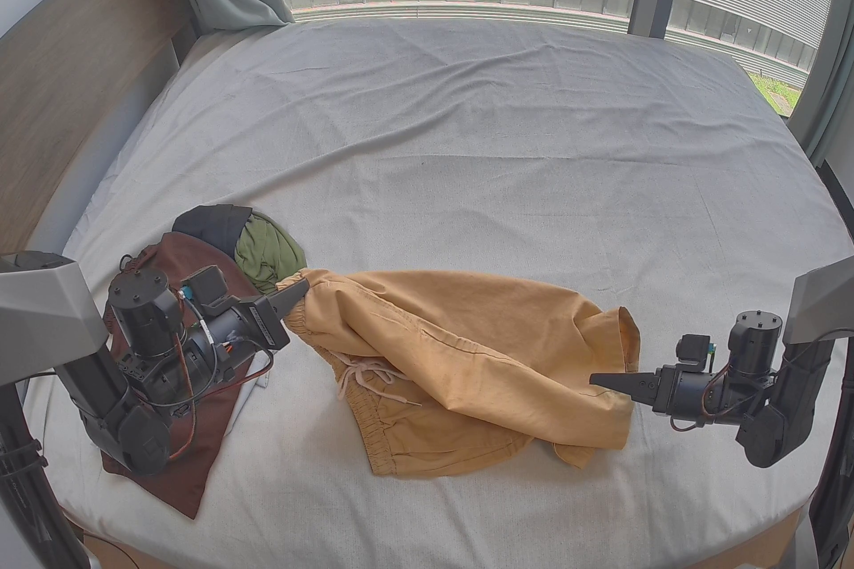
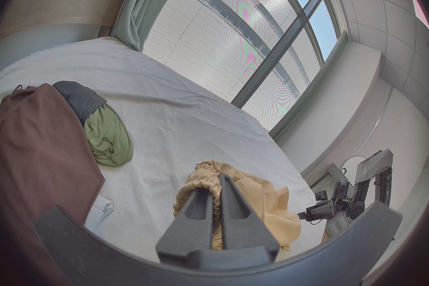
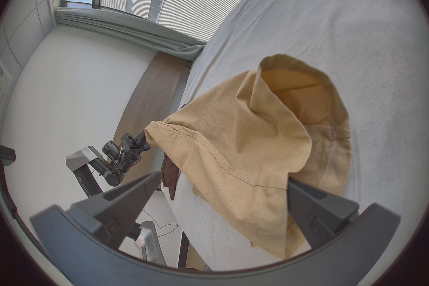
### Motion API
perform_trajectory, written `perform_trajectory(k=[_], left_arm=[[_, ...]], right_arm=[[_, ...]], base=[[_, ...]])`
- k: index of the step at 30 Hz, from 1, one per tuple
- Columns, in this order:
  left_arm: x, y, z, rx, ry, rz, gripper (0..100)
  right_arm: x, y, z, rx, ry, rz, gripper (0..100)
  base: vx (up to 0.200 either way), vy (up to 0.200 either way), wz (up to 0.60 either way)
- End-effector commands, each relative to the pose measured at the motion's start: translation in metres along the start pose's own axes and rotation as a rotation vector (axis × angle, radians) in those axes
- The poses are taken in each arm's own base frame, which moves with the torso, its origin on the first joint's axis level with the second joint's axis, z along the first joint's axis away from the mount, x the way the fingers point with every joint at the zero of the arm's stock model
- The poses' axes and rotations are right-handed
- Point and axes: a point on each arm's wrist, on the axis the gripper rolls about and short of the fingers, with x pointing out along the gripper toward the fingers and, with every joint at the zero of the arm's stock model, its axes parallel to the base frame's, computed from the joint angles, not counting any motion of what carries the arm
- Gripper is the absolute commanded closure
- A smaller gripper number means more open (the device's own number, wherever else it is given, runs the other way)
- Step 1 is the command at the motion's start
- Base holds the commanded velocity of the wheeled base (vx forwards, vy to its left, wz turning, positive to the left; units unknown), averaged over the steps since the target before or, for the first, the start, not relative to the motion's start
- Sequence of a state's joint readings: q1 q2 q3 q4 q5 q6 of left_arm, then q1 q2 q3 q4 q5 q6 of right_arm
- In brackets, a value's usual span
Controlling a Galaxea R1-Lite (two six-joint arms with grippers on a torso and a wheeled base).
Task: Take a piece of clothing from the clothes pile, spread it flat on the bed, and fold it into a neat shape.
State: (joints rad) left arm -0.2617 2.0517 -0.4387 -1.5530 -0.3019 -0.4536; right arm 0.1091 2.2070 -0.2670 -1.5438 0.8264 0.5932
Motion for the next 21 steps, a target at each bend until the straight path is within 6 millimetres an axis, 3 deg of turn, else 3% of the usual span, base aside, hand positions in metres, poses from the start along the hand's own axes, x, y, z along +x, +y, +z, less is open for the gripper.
perform_trajectory(k=[1,21], left_arm=[[0.000,-0.001,0.000,0.001,-0.002,-0.004,100],[0.001,-0.001,-0.001,0.000,0.000,-0.004,100]], right_arm=[[0.009,-0.007,-0.005,0.013,0.025,0.000,0],[0.020,-0.009,-0.004,-0.002,0.036,0.017,0]], base=[[0.000,0.000,0.00],[0.000,0.000,0.00]])
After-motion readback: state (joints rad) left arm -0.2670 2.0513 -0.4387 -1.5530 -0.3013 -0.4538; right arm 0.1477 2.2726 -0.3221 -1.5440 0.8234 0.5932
